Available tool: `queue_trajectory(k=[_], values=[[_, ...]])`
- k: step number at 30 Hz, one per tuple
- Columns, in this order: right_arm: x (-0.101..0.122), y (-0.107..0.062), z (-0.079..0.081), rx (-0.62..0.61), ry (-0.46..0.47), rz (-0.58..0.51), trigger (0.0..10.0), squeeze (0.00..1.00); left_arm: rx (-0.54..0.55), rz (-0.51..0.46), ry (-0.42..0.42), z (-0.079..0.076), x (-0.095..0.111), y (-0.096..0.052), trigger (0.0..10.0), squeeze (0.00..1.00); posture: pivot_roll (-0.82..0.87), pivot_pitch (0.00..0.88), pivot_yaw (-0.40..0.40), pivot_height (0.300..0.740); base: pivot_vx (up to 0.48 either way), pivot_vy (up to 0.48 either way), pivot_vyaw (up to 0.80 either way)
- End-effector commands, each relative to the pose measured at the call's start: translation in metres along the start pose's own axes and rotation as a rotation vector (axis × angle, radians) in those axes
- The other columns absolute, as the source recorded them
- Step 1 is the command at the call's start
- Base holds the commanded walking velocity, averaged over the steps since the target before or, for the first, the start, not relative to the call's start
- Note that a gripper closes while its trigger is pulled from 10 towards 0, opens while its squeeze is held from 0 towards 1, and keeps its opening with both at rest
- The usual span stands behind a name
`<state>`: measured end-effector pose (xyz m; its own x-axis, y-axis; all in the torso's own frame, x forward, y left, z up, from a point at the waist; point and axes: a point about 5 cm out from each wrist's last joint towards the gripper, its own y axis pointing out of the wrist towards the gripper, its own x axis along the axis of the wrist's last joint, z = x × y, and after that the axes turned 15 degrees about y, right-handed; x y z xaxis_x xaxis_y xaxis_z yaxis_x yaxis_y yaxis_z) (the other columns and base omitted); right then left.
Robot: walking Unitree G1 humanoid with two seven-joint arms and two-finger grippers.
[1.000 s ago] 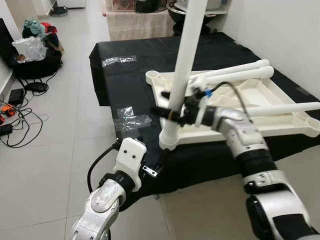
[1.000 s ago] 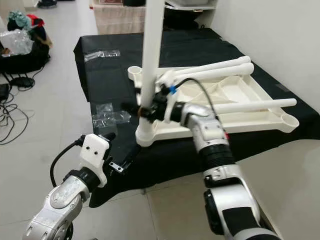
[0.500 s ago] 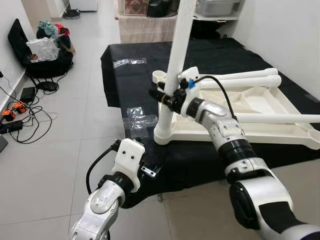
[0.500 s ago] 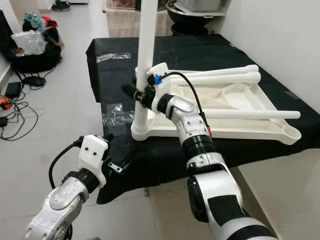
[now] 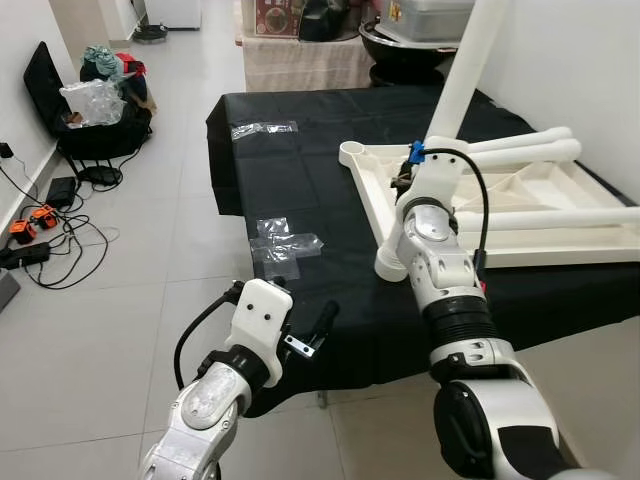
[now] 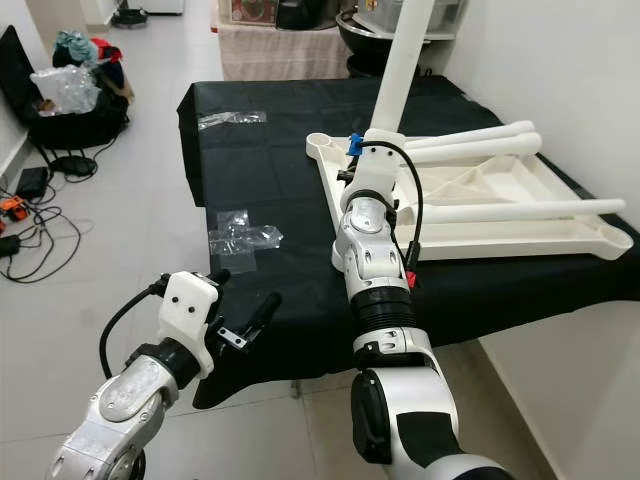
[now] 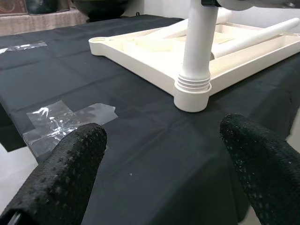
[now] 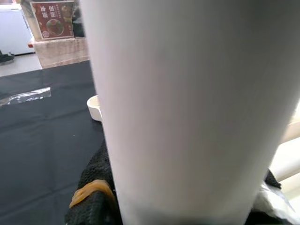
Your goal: Building children table
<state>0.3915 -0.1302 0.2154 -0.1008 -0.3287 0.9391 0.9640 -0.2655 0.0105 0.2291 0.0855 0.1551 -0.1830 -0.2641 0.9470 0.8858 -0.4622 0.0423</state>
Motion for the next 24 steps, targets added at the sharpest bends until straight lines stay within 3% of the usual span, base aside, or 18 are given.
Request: queue_trajectory(k=[1, 2, 3, 9, 10, 12, 13, 14, 15, 16, 19, 20, 22, 24], values=[[-0.01, -0.002, 0.013, 0.093, 0.077, 0.054, 10.0, 0.0, -0.009, 0.01, -0.005, -0.002, -0.002, 0.001, 10.0, 0.0, 0.03, 0.029, -0.082, 0.74, 0.0, 0.0, 0.0], [-0.01, -0.002, 0.013, 0.093, 0.077, 0.054, 10.0, 0.0, -0.009, 0.01, -0.005, -0.002, -0.002, 0.001, 10.0, 0.0, 0.03, 0.029, -0.082, 0.74, 0.0, 0.0, 0.0], [-0.008, -0.003, 0.021, 0.159, 0.074, 0.04, 10.0, 1.0, -0.009, 0.012, -0.006, -0.003, -0.003, 0.0, 10.0, 0.0, 0.03, 0.03, -0.08, 0.74, 0.0, 0.0, 0.0], [0.003, 0.001, 0.018, 0.208, 0.02, -0.022, 10.0, 1.0, -0.006, 0.013, -0.005, -0.003, -0.003, 0.0, 10.0, 0.0, 0.03, 0.033, -0.085, 0.74, 0.0, 0.0, 0.0], [0.004, 0.004, 0.018, 0.276, 0.014, -0.008, 10.0, 0.0, -0.005, 0.013, -0.005, -0.002, -0.003, 0.0, 10.0, 0.0, 0.03, 0.033, -0.085, 0.74, 0.0, 0.0, 0.0], [0.004, 0.004, 0.018, 0.317, 0.012, 0.002, 10.0, 0.0, -0.004, 0.013, -0.005, -0.002, -0.003, 0.0, 10.0, 0.0, 0.03, 0.033, -0.085, 0.74, 0.0, 0.0, 0.0], [0.001, 0.004, 0.021, 0.438, 0.049, 0.074, 10.0, 0.0, -0.004, 0.013, -0.006, -0.002, -0.003, 0.0, 10.0, 0.0, 0.03, 0.034, -0.085, 0.74, 0.0, 0.0, 0.0], [-0.006, 0.0, 0.023, 0.607, 0.019, 0.156, 10.0, 0.0, -0.004, 0.011, -0.007, -0.002, -0.003, 0.0, 10.0, 0.0, 0.03, 0.034, -0.086, 0.74, 0.0, 0.0, 0.0], [-0.006, 0.0, 0.023, 0.607, 0.019, 0.156, 10.0, 0.0, -0.004, 0.011, -0.007, -0.002, -0.003, 0.0, 10.0, 0.0, 0.03, 0.034, -0.086, 0.74, 0.0, 0.0, 0.0], [-0.012, -0.004, 0.023, 0.733, -0.002, 0.226, 10.0, 0.0, -0.005, 0.011, -0.008, -0.002, -0.003, 0.0, 10.0, 0.0, 0.03, 0.034, -0.085, 0.74, 0.0, 0.0, 0.0], [-0.015, -0.008, 0.022, 0.811, -0.017, 0.272, 10.0, 0.0, -0.005, 0.01, -0.01, -0.002, -0.003, 0.0, 10.0, 0.0, 0.03, 0.034, -0.085, 0.74, 0.0, 0.0, 0.0], [-0.018, -0.013, 0.017, 0.95, -0.049, 0.324, 10.0, 0.0, -0.006, 0.007, -0.009, -0.002, -0.002, 0.0, 10.0, 0.0, 0.03, 0.035, -0.085, 0.74, 0.0, 0.0, 0.0], [-0.018, -0.013, 0.017, 0.95, -0.049, 0.324, 10.0, 0.0, -0.006, 0.007, -0.009, -0.002, -0.002, 0.0, 10.0, 0.0, 0.03, 0.035, -0.085, 0.74, 0.0, 0.0, 0.0], [-0.017, -0.023, 0.009, 1.178, -0.081, 0.399, 10.0, 0.0, -0.006, 0.006, -0.01, -0.002, -0.002, 0.0, 10.0, 0.0, 0.03, 0.037, -0.088, 0.74, 0.0, 0.0, 0.0]])
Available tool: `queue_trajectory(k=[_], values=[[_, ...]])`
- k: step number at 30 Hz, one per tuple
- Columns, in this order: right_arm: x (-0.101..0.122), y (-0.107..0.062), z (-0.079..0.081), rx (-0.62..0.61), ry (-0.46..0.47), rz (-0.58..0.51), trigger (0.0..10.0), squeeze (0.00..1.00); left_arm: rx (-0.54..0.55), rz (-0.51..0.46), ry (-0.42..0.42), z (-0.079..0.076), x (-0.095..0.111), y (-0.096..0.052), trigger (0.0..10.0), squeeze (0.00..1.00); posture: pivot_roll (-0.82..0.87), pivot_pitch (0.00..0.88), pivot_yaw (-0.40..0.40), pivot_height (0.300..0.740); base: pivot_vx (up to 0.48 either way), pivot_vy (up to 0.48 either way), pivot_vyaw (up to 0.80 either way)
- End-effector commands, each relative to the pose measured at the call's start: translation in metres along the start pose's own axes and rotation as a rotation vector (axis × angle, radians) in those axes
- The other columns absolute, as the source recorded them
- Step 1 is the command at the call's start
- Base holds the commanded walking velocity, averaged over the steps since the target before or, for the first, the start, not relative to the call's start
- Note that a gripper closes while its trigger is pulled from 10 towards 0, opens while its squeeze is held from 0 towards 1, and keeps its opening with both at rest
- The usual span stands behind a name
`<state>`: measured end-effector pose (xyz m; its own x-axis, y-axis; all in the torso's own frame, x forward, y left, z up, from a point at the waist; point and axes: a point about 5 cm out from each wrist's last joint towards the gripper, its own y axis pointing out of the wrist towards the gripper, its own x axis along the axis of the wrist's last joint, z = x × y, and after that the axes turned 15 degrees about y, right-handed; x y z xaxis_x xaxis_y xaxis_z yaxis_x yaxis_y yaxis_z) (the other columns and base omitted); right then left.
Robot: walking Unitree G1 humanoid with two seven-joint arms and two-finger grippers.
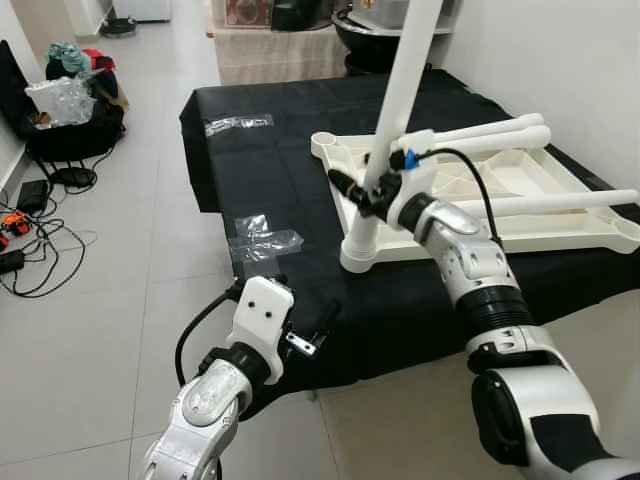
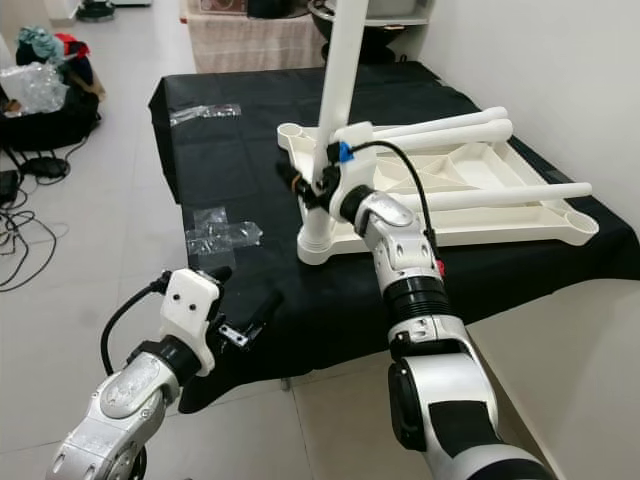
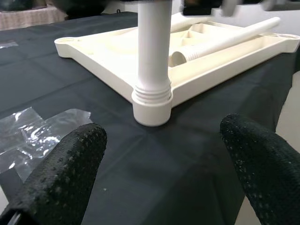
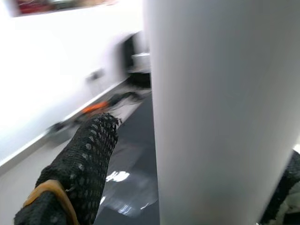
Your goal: Building children table
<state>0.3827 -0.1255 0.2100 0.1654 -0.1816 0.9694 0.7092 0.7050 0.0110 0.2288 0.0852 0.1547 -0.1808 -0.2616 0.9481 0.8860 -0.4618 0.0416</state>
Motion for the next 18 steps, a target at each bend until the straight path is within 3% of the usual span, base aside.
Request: queue_trajectory(k=[1, 6, 7, 8, 10, 11, 15, 18], values=[[-0.012, 0.004, 0.015, 0.179, 0.014, 0.077, 10.0, 0.0, -0.007, 0.005, -0.006, -0.001, -0.001, 0.0, 10.0, 0.0, 0.03, 0.037, -0.088, 0.74, 0.0, 0.0, 0.0], [-0.007, 0.007, 0.023, 0.31, 0.025, 0.093, 10.0, 0.0, -0.006, 0.006, -0.006, -0.002, -0.001, 0.0, 10.0, 0.0, 0.04, 0.036, -0.088, 0.74, 0.0, 0.0, 0.0], [-0.005, 0.008, 0.025, 0.35, 0.035, 0.084, 7.5, 0.0, -0.006, 0.007, -0.006, -0.002, -0.002, 0.0, 10.0, 0.0, 0.04, 0.035, -0.089, 0.74, 0.0, 0.0, 0.0], [-0.004, 0.009, 0.026, 0.359, 0.041, 0.075, 3.4, 0.0, -0.006, 0.008, -0.005, -0.002, -0.002, 0.0, 10.0, 0.0, 0.04, 0.035, -0.089, 0.74, 0.0, 0.0, 0.0], [-0.004, 0.009, 0.026, 0.359, 0.041, 0.075, 3.4, 0.0, -0.006, 0.008, -0.005, -0.002, -0.002, 0.0, 10.0, 0.0, 0.04, 0.035, -0.089, 0.74, 0.0, 0.0, 0.0], [-0.003, 0.013, 0.024, 0.333, 0.051, 0.062, 0.0, 0.0, -0.005, 0.009, -0.004, -0.002, -0.002, -0.001, 10.0, 0.0, 0.04, 0.028, -0.094, 0.74, 0.0, 0.0, 0.0], [-0.002, 0.014, 0.024, 0.323, 0.051, 0.055, 0.0, 0.0, -0.004, 0.009, -0.004, -0.002, -0.002, -0.001, 10.0, 0.0, 0.04, 0.028, -0.094, 0.74, 0.0, 0.0, 0.0], [0.002, 0.015, 0.017, 0.227, 0.028, 0.006, 0.0, 0.0, -0.003, 0.011, -0.001, -0.001, -0.003, -0.001, 10.0, 0.0, 0.04, 0.021, -0.093, 0.74, 0.0, 0.0, 0.0]])
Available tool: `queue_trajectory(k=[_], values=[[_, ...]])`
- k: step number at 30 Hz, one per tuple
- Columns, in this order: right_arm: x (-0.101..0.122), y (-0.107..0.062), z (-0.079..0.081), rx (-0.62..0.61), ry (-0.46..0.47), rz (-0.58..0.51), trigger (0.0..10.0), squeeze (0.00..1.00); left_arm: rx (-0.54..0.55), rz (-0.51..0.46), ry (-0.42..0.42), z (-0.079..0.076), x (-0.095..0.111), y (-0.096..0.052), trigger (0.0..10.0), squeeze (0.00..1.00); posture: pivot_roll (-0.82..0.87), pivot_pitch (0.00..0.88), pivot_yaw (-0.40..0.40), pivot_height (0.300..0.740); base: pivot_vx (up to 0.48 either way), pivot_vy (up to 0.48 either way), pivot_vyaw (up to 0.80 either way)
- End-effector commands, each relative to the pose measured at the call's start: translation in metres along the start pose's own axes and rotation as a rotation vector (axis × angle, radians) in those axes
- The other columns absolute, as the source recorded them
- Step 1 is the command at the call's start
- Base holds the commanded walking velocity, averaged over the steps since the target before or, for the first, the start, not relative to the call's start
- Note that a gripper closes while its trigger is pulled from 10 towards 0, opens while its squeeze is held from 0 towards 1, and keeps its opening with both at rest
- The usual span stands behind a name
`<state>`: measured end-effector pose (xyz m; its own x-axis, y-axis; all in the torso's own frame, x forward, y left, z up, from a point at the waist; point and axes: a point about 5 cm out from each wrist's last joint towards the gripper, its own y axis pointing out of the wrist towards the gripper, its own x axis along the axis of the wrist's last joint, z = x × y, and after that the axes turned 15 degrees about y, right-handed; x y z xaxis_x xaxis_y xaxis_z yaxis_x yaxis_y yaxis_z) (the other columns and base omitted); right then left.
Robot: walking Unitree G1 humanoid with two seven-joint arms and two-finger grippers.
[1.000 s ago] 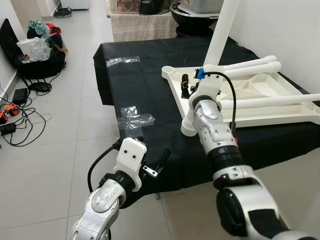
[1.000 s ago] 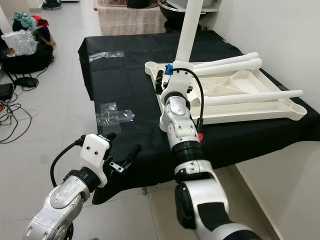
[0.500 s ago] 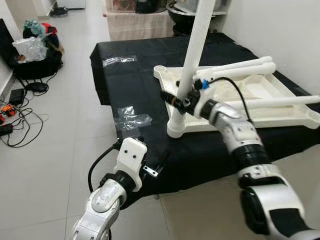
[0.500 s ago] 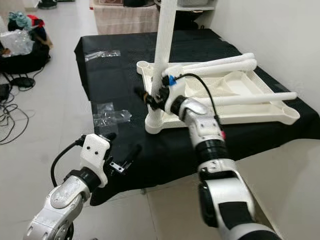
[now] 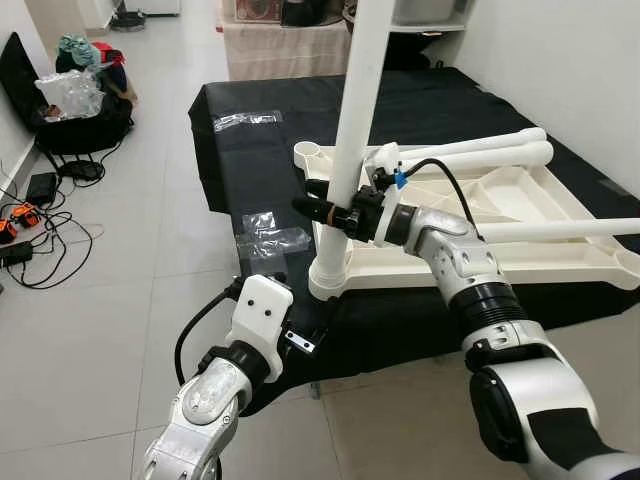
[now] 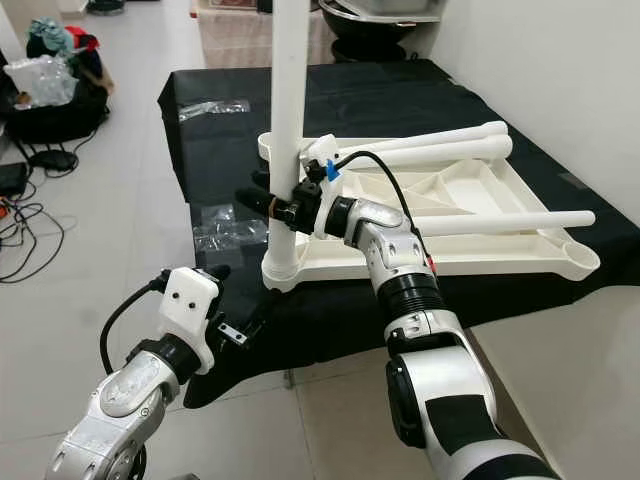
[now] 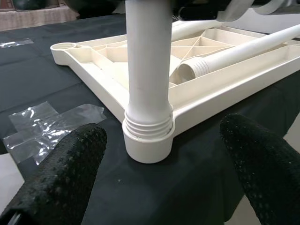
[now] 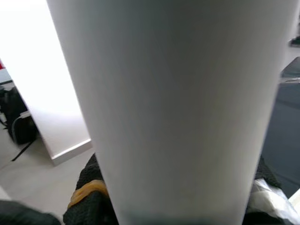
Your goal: Building children table
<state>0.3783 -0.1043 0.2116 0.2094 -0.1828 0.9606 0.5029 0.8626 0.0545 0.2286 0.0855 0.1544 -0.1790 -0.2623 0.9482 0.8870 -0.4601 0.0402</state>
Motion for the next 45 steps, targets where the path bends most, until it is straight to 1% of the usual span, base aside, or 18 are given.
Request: queue_trajectory(k=[1, 3, 6, 8, 10, 11, 16, 21, 22, 23, 24, 25, 30, 31, 37, 40, 41, 45], values=[[0.005, 0.003, -0.001, -0.035, -0.011, -0.019, 0.0, 0.0, -0.004, 0.009, -0.001, -0.002, -0.002, -0.001, 10.0, 0.0, 0.04, 0.021, -0.093, 0.74, 0.0, 0.0, 0.0], [0.009, 0.002, -0.016, -0.264, -0.002, -0.084, 0.0, 0.0, -0.004, 0.009, 0.0, -0.002, -0.003, -0.001, 10.0, 0.0, 0.04, 0.017, -0.093, 0.74, 0.0, 0.0, 0.0], [0.014, -0.002, -0.024, -0.407, -0.008, -0.141, 0.0, 0.0, -0.005, 0.008, 0.0, -0.002, -0.002, -0.001, 10.0, 0.0, 0.04, 0.016, -0.094, 0.74, 0.0, 0.0, 0.0], [0.02, -0.02, -0.042, -0.819, -0.017, -0.245, 0.0, 0.0, -0.007, 0.006, 0.0, -0.002, -0.002, 0.001, 10.0, 0.0, 0.04, 0.02, -0.085, 0.74, 0.0, 0.0, 0.0], [0.02, -0.02, -0.042, -0.819, -0.017, -0.245, 0.0, 0.0, -0.007, 0.006, 0.0, -0.002, -0.002, 0.001, 10.0, 0.0, 0.04, 0.02, -0.085, 0.74, 0.0, 0.0, 0.0], [0.021, -0.035, -0.046, -1.106, -0.025, -0.318, 0.0, 0.0, -0.016, 0.002, 0.002, -0.002, -0.001, 0.002, 10.0, 0.0, 0.03, 0.025, -0.083, 0.74, 0.0, 0.0, 0.0], [0.019, -0.04, -0.039, -1.266, 0.006, -0.383, 0.0, 0.0, -0.016, 0.0, 0.0, -0.003, -0.001, 0.003, 10.0, 0.0, 0.03, 0.024, -0.083, 0.74, 0.0, 0.0, 0.0], [0.014, -0.027, -0.026, -1.321, 0.104, -0.426, 0.0, 0.0, -0.017, -0.004, -0.002, -0.004, 0.0, 0.003, 10.0, 0.0, 0.03, 0.028, -0.082, 0.74, 0.0, 0.0, 0.0], [0.015, -0.017, -0.023, -1.261, 0.098, -0.434, 10.0, 0.0, -0.017, -0.002, -0.002, -0.004, 0.0, 0.003, 10.0, 0.0, 0.03, 0.032, -0.079, 0.74, 0.0, 0.0, 0.0], [0.015, -0.017, -0.023, -1.261, 0.098, -0.434, 10.0, 0.0, -0.017, -0.002, -0.002, -0.004, 0.0, 0.003, 10.0, 0.0, 0.03, 0.032, -0.079, 0.74, 0.0, 0.0, 0.0], [0.017, -0.009, -0.019, -1.189, 0.078, -0.436, 10.0, 0.12, -0.017, 0.0, -0.001, -0.004, -0.001, 0.003, 10.0, 0.0, 0.03, 0.033, -0.081, 0.74, 0.0, 0.0, 0.0], [0.019, -0.003, -0.016, -1.141, 0.068, -0.449, 10.0, 1.0, -0.016, 0.002, -0.001, -0.003, -0.001, 0.003, 10.0, 0.0, 0.03, 0.033, -0.081, 0.74, 0.0, 0.0, 0.0], [0.027, -0.003, -0.015, -1.104, 0.005, -0.478, 10.0, 1.0, -0.011, 0.001, 0.001, -0.001, -0.001, 0.003, 10.0, 0.0, 0.02, 0.043, -0.082, 0.74, 0.0, 0.0, 0.0], [0.032, -0.005, -0.018, -1.06, -0.03, -0.478, 10.0, 0.0, -0.009, 0.001, 0.0, -0.001, -0.001, 0.003, 10.0, 0.0, 0.02, 0.044, -0.083, 0.74, 0.0, 0.0, 0.0], [0.034, -0.008, -0.025, -0.886, 0.025, -0.429, 10.0, 0.0, -0.011, -0.002, -0.001, -0.001, 0.0, 0.004, 10.0, 0.0, 0.02, 0.05, -0.078, 0.74, 0.0, 0.0, 0.0], [0.028, -0.007, -0.021, -0.558, 0.106, -0.324, 10.0, 0.0, -0.011, -0.005, -0.001, -0.002, 0.0, 0.005, 10.0, 0.0, 0.02, 0.05, -0.079, 0.74, 0.0, 0.0, 0.0], [0.028, -0.007, -0.021, -0.558, 0.106, -0.324, 10.0, 0.0, -0.011, -0.005, -0.001, -0.002, 0.0, 0.005, 10.0, 0.0, 0.02, 0.05, -0.079, 0.74, 0.0, 0.0, 0.0], [0.018, -0.007, -0.007, -0.232, 0.088, -0.178, 10.0, 0.0, -0.006, -0.002, 0.005, 0.0, 0.0, 0.004, 10.0, 0.0, 0.02, 0.057, -0.08, 0.74, 0.0, 0.0, 0.0]])
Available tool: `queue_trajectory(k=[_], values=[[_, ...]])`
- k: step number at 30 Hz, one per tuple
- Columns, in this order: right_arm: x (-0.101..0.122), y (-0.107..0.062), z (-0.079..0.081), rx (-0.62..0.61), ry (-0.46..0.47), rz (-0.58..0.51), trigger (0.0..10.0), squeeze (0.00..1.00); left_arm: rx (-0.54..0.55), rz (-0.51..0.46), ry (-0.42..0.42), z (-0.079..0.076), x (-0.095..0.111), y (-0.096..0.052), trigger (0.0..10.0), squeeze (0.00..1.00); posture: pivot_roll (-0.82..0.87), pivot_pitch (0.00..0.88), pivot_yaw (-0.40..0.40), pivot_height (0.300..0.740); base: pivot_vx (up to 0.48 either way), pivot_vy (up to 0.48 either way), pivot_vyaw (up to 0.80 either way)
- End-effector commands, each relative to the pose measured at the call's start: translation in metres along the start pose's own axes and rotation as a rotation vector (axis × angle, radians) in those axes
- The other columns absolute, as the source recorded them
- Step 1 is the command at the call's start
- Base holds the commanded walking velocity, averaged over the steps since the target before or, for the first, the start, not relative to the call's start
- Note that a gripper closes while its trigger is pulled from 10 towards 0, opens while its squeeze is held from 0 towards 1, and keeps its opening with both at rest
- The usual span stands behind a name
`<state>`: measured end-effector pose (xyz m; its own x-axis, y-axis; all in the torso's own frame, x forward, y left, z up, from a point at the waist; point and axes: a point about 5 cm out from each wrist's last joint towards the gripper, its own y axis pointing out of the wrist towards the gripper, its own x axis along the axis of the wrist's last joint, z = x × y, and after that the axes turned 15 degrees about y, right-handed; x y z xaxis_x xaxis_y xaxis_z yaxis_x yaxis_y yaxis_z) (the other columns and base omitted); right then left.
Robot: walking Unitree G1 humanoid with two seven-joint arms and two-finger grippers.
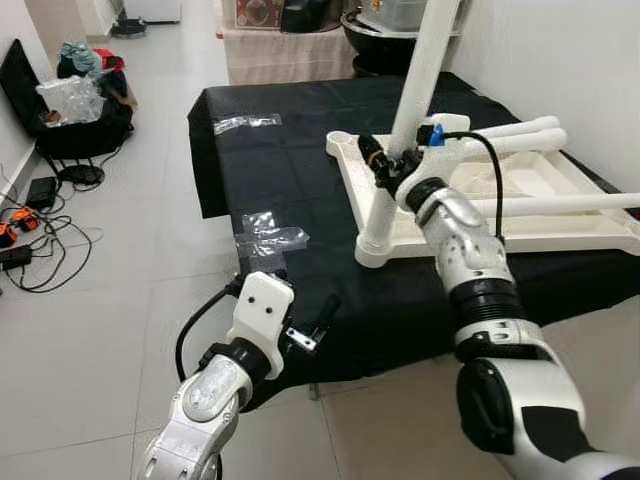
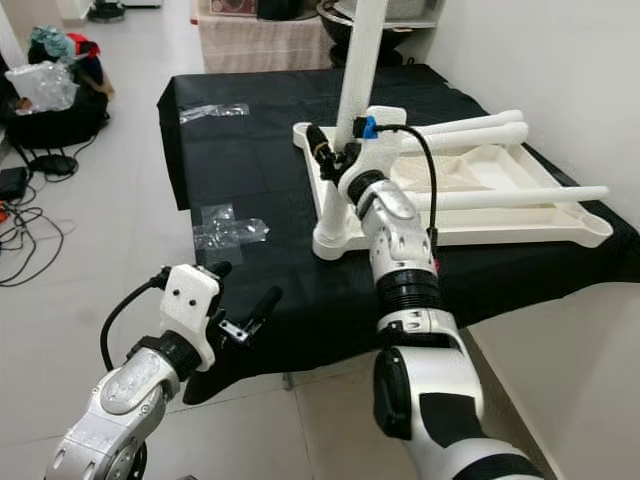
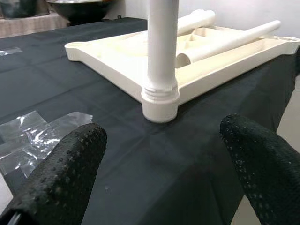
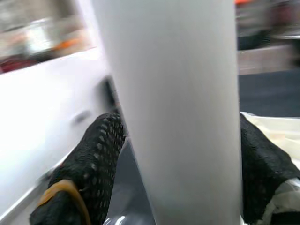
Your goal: Building children table
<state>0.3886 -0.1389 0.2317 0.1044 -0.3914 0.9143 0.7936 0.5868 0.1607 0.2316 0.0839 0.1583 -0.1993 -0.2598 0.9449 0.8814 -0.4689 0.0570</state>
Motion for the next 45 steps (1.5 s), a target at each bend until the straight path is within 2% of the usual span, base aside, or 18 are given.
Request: queue_trajectory(k=[1, 4, 9, 10, 13, 17, 18, 19, 22, 26, 28, 32, 35, 36, 37, 39, 40, 45], values=[[-0.018, 0.005, 0.022, 0.224, 0.014, 0.124, 10.0, 0.0, -0.003, 0.019, 0.001, -0.001, -0.005, 0.0, 10.0, 0.0, 0.02, 0.057, -0.08, 0.74, 0.0, 0.0, 0.0], [-0.03, -0.003, 0.034, 0.408, -0.022, 0.245, 10.0, 0.0, 0.001, 0.021, 0.002, 0.0, -0.005, 0.0, 10.0, 0.0, 0.03, 0.053, -0.081, 0.74, 0.0, 0.0, 0.0], [-0.039, 0.001, 0.038, 0.468, -0.082, 0.3, 10.0, 0.0, 0.0, 0.023, -0.001, -0.002, -0.005, 0.0, 10.0, 0.0, 0.03, 0.052, -0.082, 0.74, 0.0, 0.0, 0.0], [-0.039, 0.009, 0.035, 0.387, -0.105, 0.27, 0.0, 0.0, -0.002, 0.025, -0.001, -0.002, -0.005, 0.0, 10.0, 0.0, 0.03, 0.049, -0.081, 0.74, 0.0, 0.0, 0.0], [-0.039, 0.019, 0.033, 0.295, -0.135, 0.232, 0.0, 0.0, -0.004, 0.026, -0.002, -0.003, -0.005, 0.0, 10.0, 0.0, 0.04, 0.048, -0.08, 0.74, 0.0, 0.0, 0.0], [-0.039, 0.02, 0.033, 0.283, -0.146, 0.224, 0.0, 0.0, -0.003, 0.026, -0.002, -0.003, -0.005, -0.001, 10.0, 0.0, 0.04, 0.048, -0.08, 0.74, 0.0, 0.0, 0.0], [-0.034, 0.023, 0.026, 0.162, -0.168, 0.191, 0.0, 0.0, -0.003, 0.025, -0.002, -0.002, -0.005, -0.001, 10.0, 0.0, 0.04, 0.046, -0.084, 0.74, 0.0, 0.0, 0.0], [-0.027, 0.024, 0.013, -0.055, -0.195, 0.119, 0.0, 0.0, -0.002, 0.025, 0.0, -0.002, -0.005, -0.001, 10.0, 0.0, 0.03, 0.043, -0.083, 0.74, 0.0, 0.0, 0.0], [-0.024, 0.024, 0.01, -0.118, -0.207, 0.095, 0.0, 0.0, -0.002, 0.025, 0.0, -0.002, -0.005, -0.001, 10.0, 0.0, 0.03, 0.043, -0.083, 0.74, 0.0, 0.0, 0.0], [-0.015, 0.009, -0.018, -0.652, -0.172, -0.065, 0.0, 0.0, -0.008, 0.019, -0.004, -0.004, -0.005, 0.001, 10.0, 0.0, 0.03, 0.037, -0.08, 0.74, 0.0, 0.0, 0.0], [-0.015, 0.009, -0.018, -0.652, -0.172, -0.065, 0.0, 0.0, -0.008, 0.019, -0.004, -0.004, -0.005, 0.001, 10.0, 0.0, 0.03, 0.037, -0.08, 0.74, 0.0, 0.0, 0.0], [-0.011, -0.007, -0.02, -0.969, -0.113, -0.212, 0.0, 0.0, -0.01, 0.016, -0.002, -0.004, -0.004, 0.002, 10.0, 0.0, 0.03, 0.028, -0.086, 0.74, 0.0, 0.0, 0.0], [-0.016, -0.001, -0.008, -0.953, -0.065, -0.227, 0.0, 0.0, -0.009, 0.016, -0.002, -0.004, -0.004, 0.001, 10.0, 0.0, 0.03, 0.026, -0.087, 0.74, 0.0, 0.0, 0.0], [-0.019, 0.005, -0.001, -0.908, -0.047, -0.221, 8.6, 0.0, -0.009, 0.017, -0.002, -0.005, -0.004, 0.001, 10.0, 0.0, 0.03, 0.026, -0.085, 0.74, 0.0, 0.0, 0.0], [-0.018, 0.012, 0.006, -0.844, -0.056, -0.234, 10.0, 0.0, -0.011, 0.017, -0.003, -0.005, -0.004, 0.001, 10.0, 0.0, 0.03, 0.023, -0.088, 0.74, 0.0, 0.0, 0.0], [-0.017, 0.016, 0.011, -0.803, -0.065, -0.244, 10.0, 0.0, -0.013, 0.016, -0.004, -0.006, -0.004, 0.001, 10.0, 0.0, 0.03, 0.024, -0.088, 0.74, 0.0, 0.0, 0.0], [-0.013, 0.02, 0.017, -0.744, -0.086, -0.275, 10.0, 1.0, -0.012, 0.016, -0.003, -0.006, -0.004, 0.001, 10.0, 0.0, 0.03, 0.025, -0.087, 0.74, 0.0, 0.0, 0.0], [-0.006, 0.023, 0.024, -0.675, -0.152, -0.311, 10.0, 1.0, -0.01, 0.017, -0.002, -0.006, -0.005, 0.001, 10.0, 0.0, 0.03, 0.023, -0.093, 0.74, 0.0, 0.0, 0.0]])
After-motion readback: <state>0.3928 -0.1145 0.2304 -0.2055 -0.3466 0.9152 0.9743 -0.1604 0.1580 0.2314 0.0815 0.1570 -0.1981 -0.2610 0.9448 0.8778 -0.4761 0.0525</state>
